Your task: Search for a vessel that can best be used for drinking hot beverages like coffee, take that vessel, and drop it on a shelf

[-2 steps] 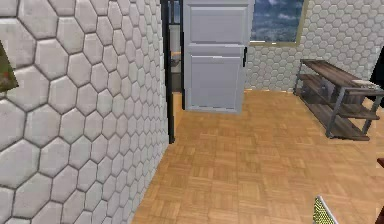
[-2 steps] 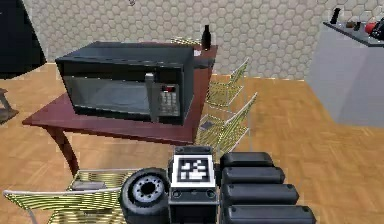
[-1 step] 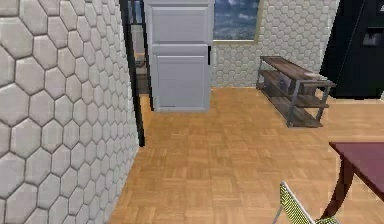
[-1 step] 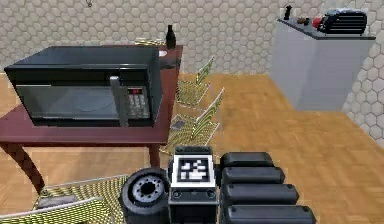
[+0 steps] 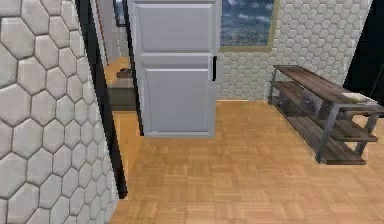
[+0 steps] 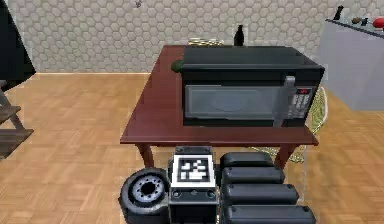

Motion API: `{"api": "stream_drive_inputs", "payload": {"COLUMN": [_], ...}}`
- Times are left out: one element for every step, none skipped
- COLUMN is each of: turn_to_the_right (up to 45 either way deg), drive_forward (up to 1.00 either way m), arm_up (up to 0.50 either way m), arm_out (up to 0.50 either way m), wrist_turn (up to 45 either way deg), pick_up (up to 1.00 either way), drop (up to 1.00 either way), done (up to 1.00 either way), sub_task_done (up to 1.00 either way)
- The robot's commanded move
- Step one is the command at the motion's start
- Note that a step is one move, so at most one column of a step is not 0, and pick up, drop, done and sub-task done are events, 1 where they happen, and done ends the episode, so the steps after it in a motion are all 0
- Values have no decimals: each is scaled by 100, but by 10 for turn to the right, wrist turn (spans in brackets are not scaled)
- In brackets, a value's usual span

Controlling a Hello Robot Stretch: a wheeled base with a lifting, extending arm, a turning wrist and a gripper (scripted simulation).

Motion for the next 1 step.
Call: {"api": "stream_drive_inputs", "payload": {"turn_to_the_right": [240], "drive_forward": [0], "arm_up": [0], "arm_out": [0], "wrist_turn": [0], "pick_up": [0], "drop": [0], "done": [0], "sub_task_done": [0]}}
